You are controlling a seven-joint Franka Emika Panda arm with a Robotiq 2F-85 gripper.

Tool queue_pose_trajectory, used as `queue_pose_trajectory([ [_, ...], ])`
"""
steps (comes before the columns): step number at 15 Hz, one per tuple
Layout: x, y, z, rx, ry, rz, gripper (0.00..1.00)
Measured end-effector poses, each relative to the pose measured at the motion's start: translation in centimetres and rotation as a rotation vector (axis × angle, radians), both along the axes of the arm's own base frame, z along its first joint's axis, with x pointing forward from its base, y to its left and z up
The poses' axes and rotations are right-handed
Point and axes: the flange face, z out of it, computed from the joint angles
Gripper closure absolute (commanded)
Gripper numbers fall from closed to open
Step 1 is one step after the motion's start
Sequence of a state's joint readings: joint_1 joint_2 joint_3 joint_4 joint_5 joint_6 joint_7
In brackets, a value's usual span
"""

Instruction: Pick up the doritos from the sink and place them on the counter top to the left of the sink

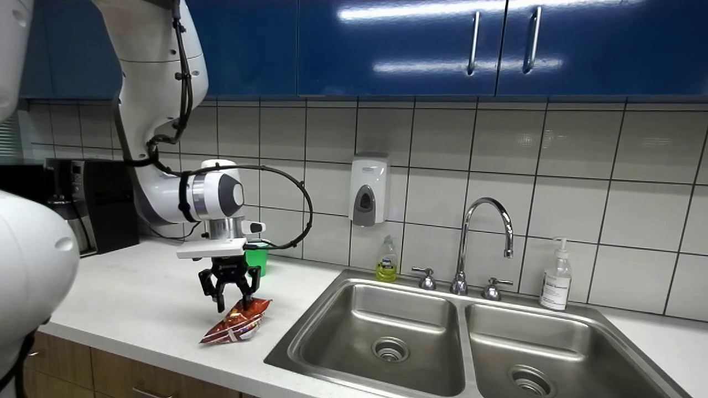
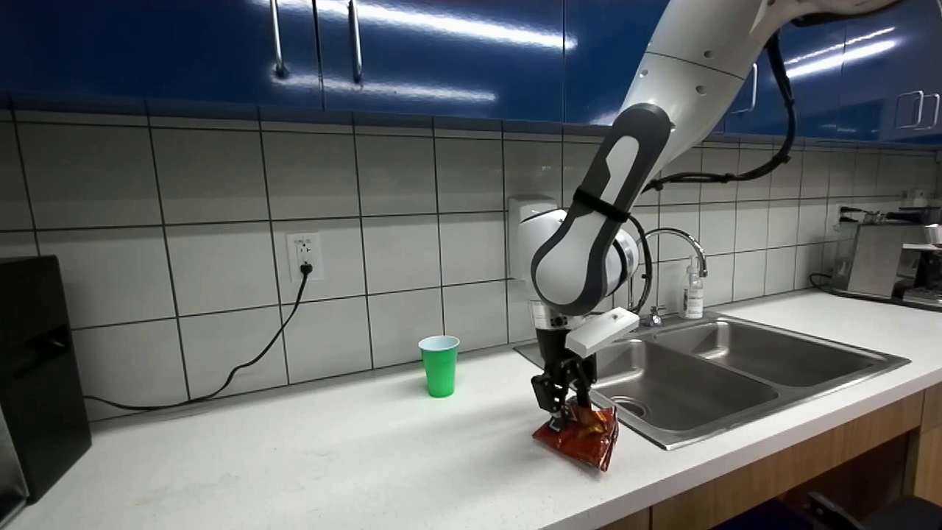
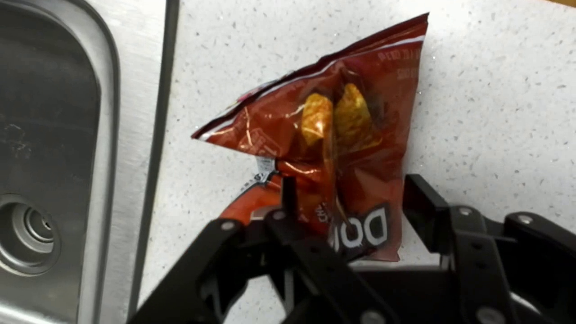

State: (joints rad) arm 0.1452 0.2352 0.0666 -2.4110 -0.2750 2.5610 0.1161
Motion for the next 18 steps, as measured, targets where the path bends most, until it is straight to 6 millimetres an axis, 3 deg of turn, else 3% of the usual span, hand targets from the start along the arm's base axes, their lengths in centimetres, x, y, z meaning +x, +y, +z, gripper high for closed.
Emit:
queue_pose_trajectory([
  [1,0.1,0.0,0.3,0.001,-0.006,0.0,0.0],
  [8,0.0,-0.5,2.8,-0.004,-0.037,-0.014,0.0],
  [18,-4.5,-3.5,7.2,-0.026,0.012,-0.158,0.0],
])
